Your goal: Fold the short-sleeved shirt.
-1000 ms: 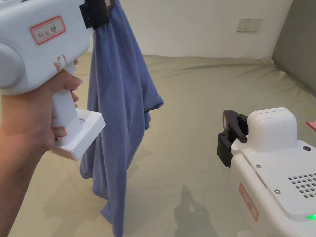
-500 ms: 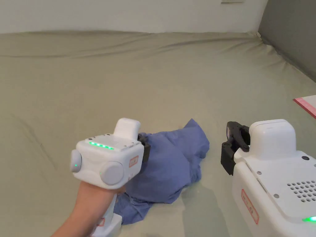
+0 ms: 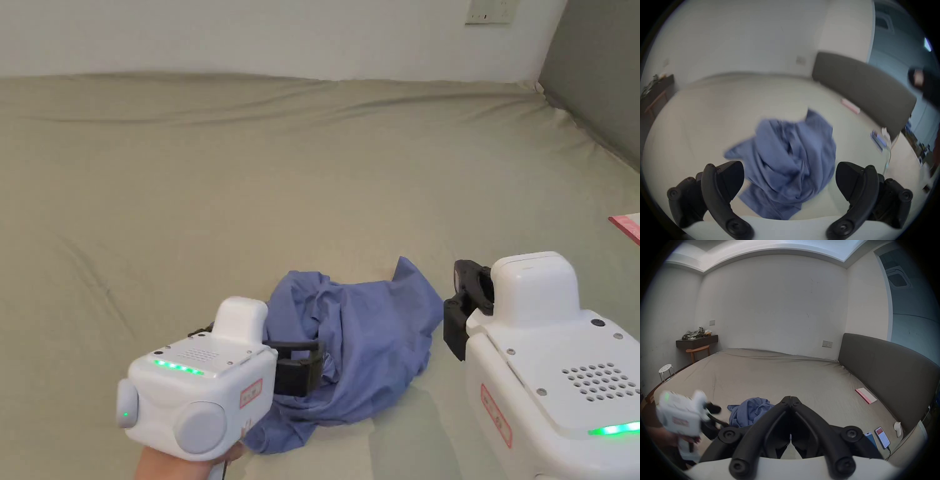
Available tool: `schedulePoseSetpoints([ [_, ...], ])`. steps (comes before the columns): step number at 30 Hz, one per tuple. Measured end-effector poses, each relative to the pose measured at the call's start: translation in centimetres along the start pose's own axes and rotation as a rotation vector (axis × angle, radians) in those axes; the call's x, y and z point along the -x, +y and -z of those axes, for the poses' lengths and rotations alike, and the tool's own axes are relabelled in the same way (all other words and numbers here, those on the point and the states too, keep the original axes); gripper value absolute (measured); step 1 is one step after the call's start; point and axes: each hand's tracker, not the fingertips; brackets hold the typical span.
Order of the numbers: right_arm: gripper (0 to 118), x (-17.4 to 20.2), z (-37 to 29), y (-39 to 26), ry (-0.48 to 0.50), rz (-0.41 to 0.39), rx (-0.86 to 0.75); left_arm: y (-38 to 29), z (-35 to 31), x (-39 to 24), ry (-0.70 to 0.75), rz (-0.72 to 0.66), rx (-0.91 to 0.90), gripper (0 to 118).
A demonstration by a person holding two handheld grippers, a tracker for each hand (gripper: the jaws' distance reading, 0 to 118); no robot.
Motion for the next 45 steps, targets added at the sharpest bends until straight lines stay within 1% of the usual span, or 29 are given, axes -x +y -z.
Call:
schedulePoseSetpoints([
  [4, 0, 0.8, -1.0, 1.6, 0.015, -0.025, -0.057, 4.7, -7.3, -0.2, 0.102, 0.038, -0.250, 113],
  [6, 0, 1.3, -1.4, 2.4, 0.019, -0.037, -0.087, 6.0, -10.3, -0.8, 0.169, 0.064, -0.342, 113],
  [7, 0, 1.6, -1.7, 2.9, 0.021, -0.042, -0.106, 6.7, -11.9, -1.3, 0.231, 0.084, -0.368, 113],
  [10, 0, 2.8, -2.7, 4.0, 0.030, -0.036, -0.146, 7.2, -14.7, -2.5, 0.322, 0.141, -0.453, 112],
  [11, 0, 3.1, -3.0, 4.2, 0.037, -0.029, -0.157, 7.2, -15.3, -2.9, 0.345, 0.152, -0.458, 109],
  [12, 0, 3.4, -3.3, 4.5, 0.047, -0.026, -0.167, 7.1, -15.9, -3.4, 0.361, 0.172, -0.471, 98],
  [13, 0, 3.8, -3.7, 4.7, 0.054, -0.027, -0.178, 6.9, -16.0, -3.7, 0.369, 0.189, -0.478, 82],
  [14, 0, 4.3, -4.0, 4.9, 0.056, -0.035, -0.187, 6.7, -16.3, -4.1, 0.375, 0.198, -0.479, 61],
  [15, 0, 4.7, -4.4, 5.1, 0.052, -0.050, -0.196, 6.5, -16.4, -4.5, 0.381, 0.206, -0.484, 32],
  [16, 0, 5.2, -4.8, 5.2, 0.046, -0.071, -0.203, 6.2, -16.4, -4.9, 0.382, 0.210, -0.489, 17],
  [18, 0, 6.0, -5.4, 5.3, 0.041, -0.094, -0.217, 5.7, -16.4, -5.2, 0.388, 0.219, -0.493, 3],
  [19, 0, 6.3, -5.7, 5.3, 0.043, -0.099, -0.225, 5.5, -16.4, -5.4, 0.387, 0.216, -0.485, 0],
  [25, 0, 6.8, -6.0, 4.6, 0.047, -0.135, -0.252, 4.5, -16.9, -6.0, 0.386, 0.220, -0.489, 0],
  [30, 0, 6.2, -5.4, 3.9, 0.056, -0.119, -0.245, 4.5, -17.5, -5.6, 0.399, 0.210, -0.495, 0],
  [33, 0, 5.6, -5.0, 3.4, 0.054, -0.114, -0.228, 4.6, -17.0, -4.9, 0.400, 0.191, -0.464, 0],
  [36, 0, 5.0, -4.4, 2.7, 0.058, -0.094, -0.210, 4.4, -15.6, -4.5, 0.412, 0.207, -0.425, 0],
  [39, 0, 4.4, -3.5, 1.8, 0.050, -0.090, -0.187, 4.0, -13.5, -3.6, 0.379, 0.184, -0.336, 0],
  [42, 0, 3.5, -2.4, 0.9, 0.041, -0.087, -0.147, 2.5, -9.7, -2.0, 0.342, 0.143, -0.186, 0],
  [44, 0, 2.7, -1.6, 0.1, 0.026, -0.084, -0.121, 0.5, -6.7, -0.4, 0.297, 0.085, -0.097, 0],
  [45, 0, 2.3, -1.2, -0.3, 0.019, -0.080, -0.106, -0.6, -5.1, 0.3, 0.302, 0.063, -0.023, 0],
])
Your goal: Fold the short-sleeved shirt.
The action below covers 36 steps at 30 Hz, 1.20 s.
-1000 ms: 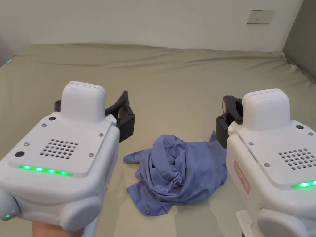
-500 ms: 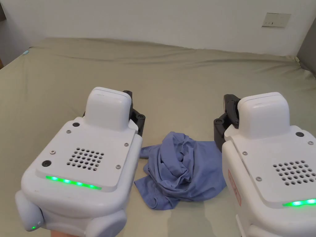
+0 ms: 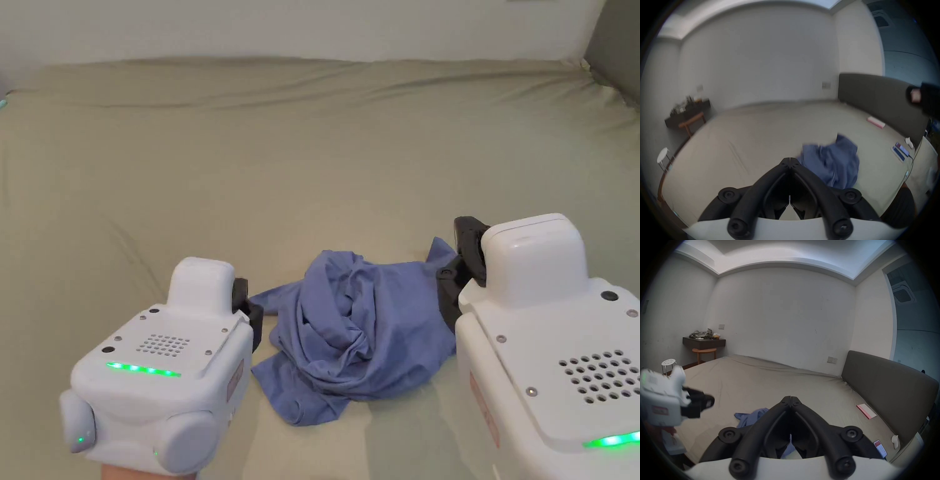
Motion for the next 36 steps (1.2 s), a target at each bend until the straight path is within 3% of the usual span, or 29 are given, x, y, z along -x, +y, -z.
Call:
schedulePoseSetpoints([
  [5, 0, -1.8, 1.4, -2.0, -0.038, 0.003, 0.070, -5.3, 8.2, 0.1, -0.014, -0.029, 0.297, 4],
  [6, 0, -2.1, 1.7, -2.4, -0.049, 0.002, 0.086, -6.1, 9.6, 0.2, -0.015, -0.035, 0.329, 16],
  [7, 0, -2.5, 2.0, -2.7, -0.056, 0.004, 0.098, -6.7, 10.9, 0.3, -0.014, -0.028, 0.375, 41],
  [8, 0, -2.8, 2.2, -3.1, -0.062, 0.007, 0.109, -7.3, 11.9, 0.2, -0.008, -0.024, 0.413, 87],
  [9, 0, -3.1, 2.4, -3.3, -0.067, 0.009, 0.119, -7.7, 12.9, 0.2, -0.001, -0.021, 0.432, 109],
  [10, 0, -3.3, 2.7, -3.6, -0.072, 0.011, 0.130, -8.1, 13.6, 0.2, 0.000, -0.015, 0.444, 115],
  [20, 0, -3.7, 4.1, -5.0, -0.084, -0.002, 0.195, -8.3, 14.7, -1.3, -0.002, 0.042, 0.429, 108],
  [22, 0, -3.6, 4.2, -4.9, -0.075, -0.001, 0.199, -7.7, 14.0, -1.8, -0.044, 0.053, 0.428, 85],
  [23, 0, -3.5, 4.3, -4.9, -0.071, -0.001, 0.199, -7.5, 13.6, -2.2, -0.059, 0.052, 0.418, 67],
  [24, 0, -3.4, 4.5, -4.9, -0.067, -0.003, 0.202, -7.3, 13.3, -2.8, -0.076, 0.056, 0.405, 25],
  [25, 0, -3.4, 4.7, -4.8, -0.062, -0.005, 0.205, -7.3, 13.2, -3.4, -0.075, 0.068, 0.400, 0],
  [32, 0, -3.9, 8.4, -4.7, -0.003, 0.010, 0.264, -6.6, 10.4, -1.0, -0.113, -0.046, 0.332, 0],
  [36, 0, -4.6, 13.4, -7.2, 0.069, 0.015, 0.387, -5.2, 7.4, 0.3, -0.092, -0.057, 0.245, 0],
])
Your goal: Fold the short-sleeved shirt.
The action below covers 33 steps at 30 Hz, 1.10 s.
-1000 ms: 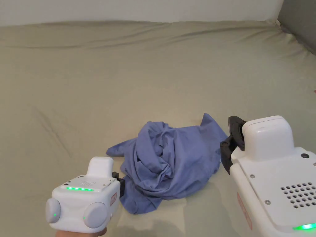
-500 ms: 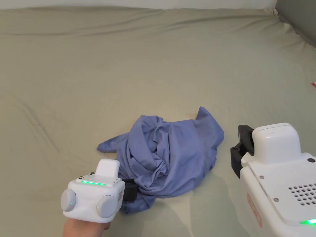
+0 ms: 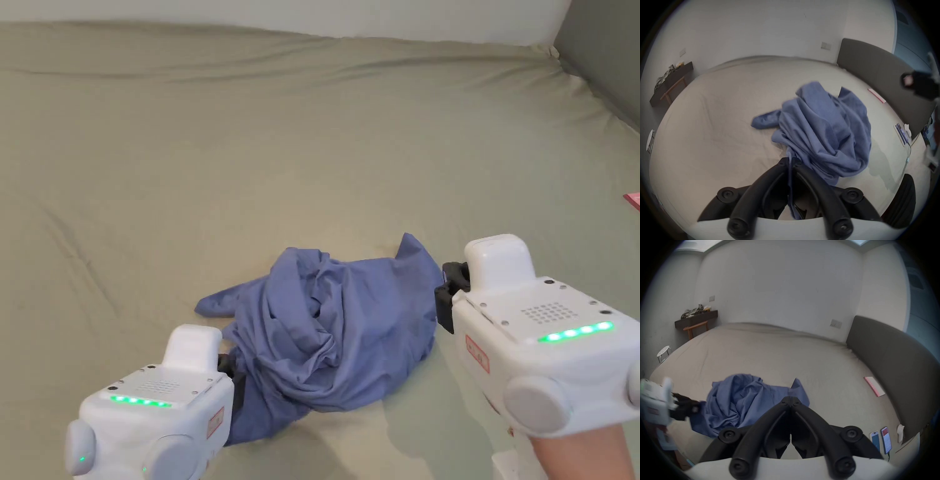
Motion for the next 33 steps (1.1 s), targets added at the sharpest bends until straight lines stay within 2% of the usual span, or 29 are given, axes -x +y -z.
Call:
schedulePoseSetpoints([
  [1, 4, 0.0, 1.6, -0.2, 0.006, -0.014, 0.038, 0.1, -0.6, 0.2, 0.003, -0.005, -0.010, 0],
  [2, 16, 0.1, 3.6, -0.5, 0.018, -0.044, 0.108, 0.3, -1.3, 0.4, 0.007, -0.010, -0.023, 0],
  [5, 97, -0.1, 9.7, -2.1, 0.027, -0.083, 0.268, 0.6, -2.6, 0.9, 0.021, -0.003, -0.048, 0],
  [6, 113, -0.2, 11.6, -2.9, 0.032, -0.059, 0.313, 0.6, -2.8, 1.1, 0.023, 0.000, -0.047, 0],
  [11, 109, 0.3, 17.2, -5.3, 0.050, 0.009, 0.476, -0.2, -2.5, 1.4, 0.028, 0.012, -0.021, 0],
  [14, 109, 0.9, 17.5, -6.2, 0.089, 0.032, 0.438, -0.7, -1.7, 1.3, 0.037, 0.023, 0.002, 0],
  [15, 105, 0.8, 17.2, -6.1, 0.099, 0.035, 0.433, -0.9, -1.6, 1.4, 0.037, 0.022, 0.007, 0],
  [16, 95, 0.7, 16.8, -5.9, 0.153, 0.053, 0.439, -0.9, -1.4, 1.3, 0.038, 0.022, 0.014, 0],
  [17, 79, 0.6, 16.3, -5.7, 0.197, 0.088, 0.425, -1.0, -1.3, 1.3, 0.038, 0.020, 0.016, 0],
  [18, 52, 0.7, 15.8, -5.5, 0.180, 0.064, 0.411, -1.1, -1.3, 1.3, 0.037, 0.018, 0.017, 0],
  [19, 3, 1.2, 15.2, -5.2, 0.208, 0.031, 0.380, -1.0, -1.3, 1.2, 0.040, 0.020, 0.017, 0],
  [21, 3, 2.0, 15.0, -5.5, 0.106, -0.124, 0.346, -0.8, -1.5, 1.1, 0.046, 0.026, 0.006, 0],
  [22, 3, 2.0, 14.8, -5.5, 0.110, -0.156, 0.340, -0.6, -1.8, 1.2, 0.046, 0.025, -0.001, 0],
  [28, 3, -1.4, 8.5, -1.7, 0.100, 0.017, 0.185, 2.2, -5.3, 1.9, 0.063, 0.011, -0.139, 0],
  [30, 3, -3.2, 5.8, -0.1, 0.076, 0.040, 0.108, 3.5, -6.9, 2.4, 0.075, 0.013, -0.181, 0],
  [33, 3, -4.6, 0.9, 2.2, -0.001, 0.034, -0.015, 5.2, -9.0, 3.6, 0.108, 0.011, -0.235, 0],
])
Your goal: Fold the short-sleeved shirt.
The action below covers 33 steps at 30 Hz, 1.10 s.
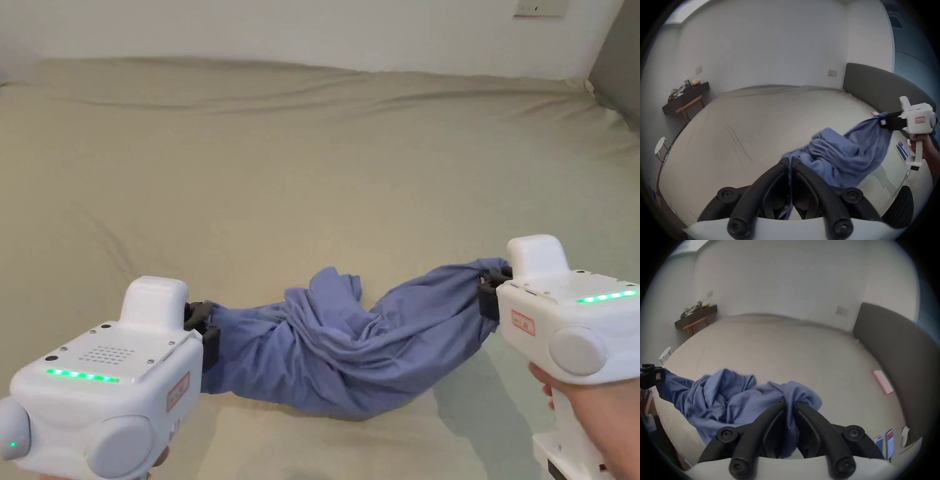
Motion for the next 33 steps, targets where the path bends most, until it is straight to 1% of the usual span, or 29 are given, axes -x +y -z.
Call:
schedulePoseSetpoints([
  [5, 3, -2.5, -7.4, 3.6, -0.079, 0.027, -0.193, 3.8, -3.6, 2.9, 0.069, -0.022, -0.134, 0],
  [9, 3, -2.9, -12.5, 6.3, -0.102, 0.046, -0.325, 7.4, -7.0, 3.9, 0.072, -0.027, -0.266, 0],
  [12, 3, -2.2, -15.4, 8.1, -0.122, 0.029, -0.410, 10.1, -9.8, 3.5, 0.074, -0.009, -0.352, 0],
  [15, 3, -1.5, -17.8, 9.4, -0.153, -0.008, -0.473, 12.4, -12.1, 3.2, 0.068, 0.005, -0.407, 0],
  [17, 3, -1.5, -18.6, 10.4, -0.168, -0.003, -0.501, 13.7, -13.4, 3.2, 0.078, 0.023, -0.451, 0],
  [21, 3, -2.0, -20.1, 11.9, -0.163, 0.043, -0.543, 15.8, -15.3, 3.7, 0.068, 0.017, -0.485, 0],
  [24, 3, -1.9, -20.9, 13.2, -0.168, 0.048, -0.579, 16.9, -16.2, 3.7, 0.071, 0.031, -0.507, 0],
  [26, 3, -1.7, -21.2, 14.4, -0.175, 0.036, -0.613, 17.7, -16.5, 3.8, 0.070, 0.040, -0.518, 0],
  [29, 3, -2.1, -20.9, 16.6, -0.178, 0.073, -0.627, 19.4, -15.8, 4.5, 0.033, 0.005, -0.519, 0],
  [31, 3, -2.1, -20.6, 18.1, -0.190, 0.069, -0.650, 20.7, -15.0, 4.9, 0.036, -0.001, -0.514, 0],
  [33, 3, -2.1, -20.1, 19.7, -0.209, 0.046, -0.668, 21.7, -14.2, 5.2, 0.039, -0.004, -0.512, 0],
])
